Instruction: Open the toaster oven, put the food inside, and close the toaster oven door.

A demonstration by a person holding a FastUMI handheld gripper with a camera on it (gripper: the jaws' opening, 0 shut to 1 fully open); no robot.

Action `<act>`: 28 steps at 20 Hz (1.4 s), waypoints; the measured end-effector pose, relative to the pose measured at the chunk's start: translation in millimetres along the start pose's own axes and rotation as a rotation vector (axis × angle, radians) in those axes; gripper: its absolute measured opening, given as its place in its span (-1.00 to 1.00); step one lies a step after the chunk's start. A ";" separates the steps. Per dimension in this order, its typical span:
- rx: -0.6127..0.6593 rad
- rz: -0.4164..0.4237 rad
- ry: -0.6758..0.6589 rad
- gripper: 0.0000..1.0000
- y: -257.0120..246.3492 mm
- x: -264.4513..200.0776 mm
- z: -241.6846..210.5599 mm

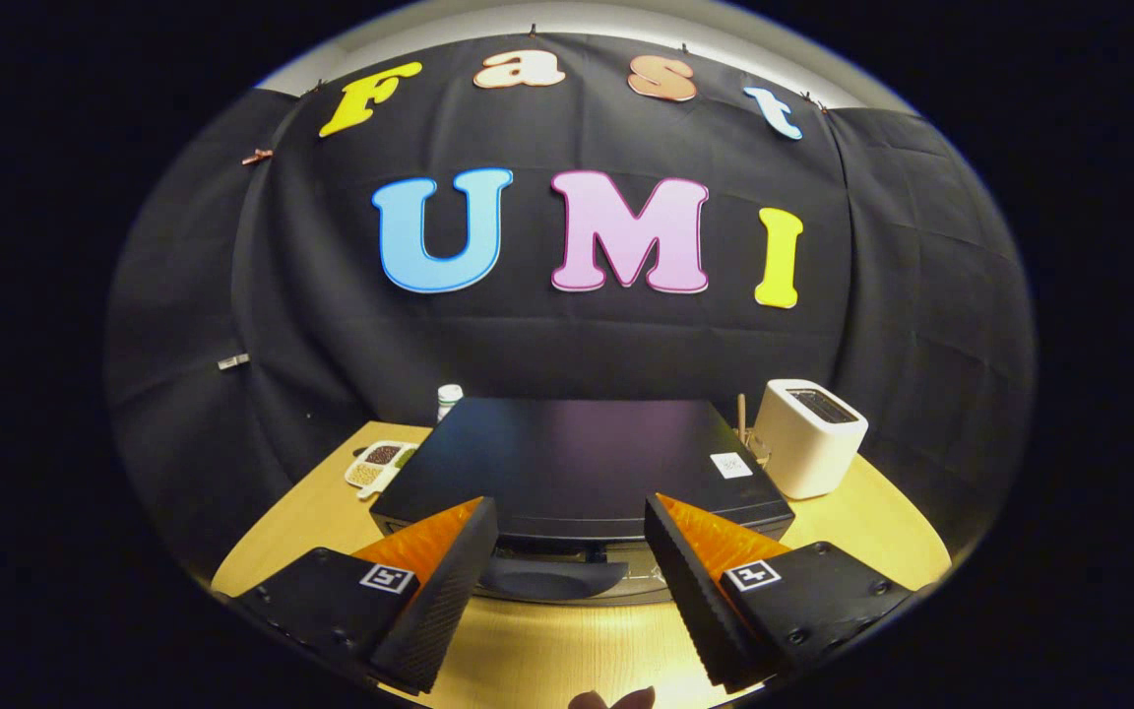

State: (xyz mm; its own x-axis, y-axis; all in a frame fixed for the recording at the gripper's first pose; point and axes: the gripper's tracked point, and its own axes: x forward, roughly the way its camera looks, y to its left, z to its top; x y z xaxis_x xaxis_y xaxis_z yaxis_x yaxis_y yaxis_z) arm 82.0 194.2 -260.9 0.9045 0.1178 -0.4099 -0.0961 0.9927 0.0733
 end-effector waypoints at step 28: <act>0.053 -0.022 0.295 0.98 11.7 -62.7 -136.2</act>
State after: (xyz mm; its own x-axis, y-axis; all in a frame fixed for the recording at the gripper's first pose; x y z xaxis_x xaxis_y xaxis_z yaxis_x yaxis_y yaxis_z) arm -32.5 202.1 -358.2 0.7454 0.1065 -0.6581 -0.0487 0.9932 0.1055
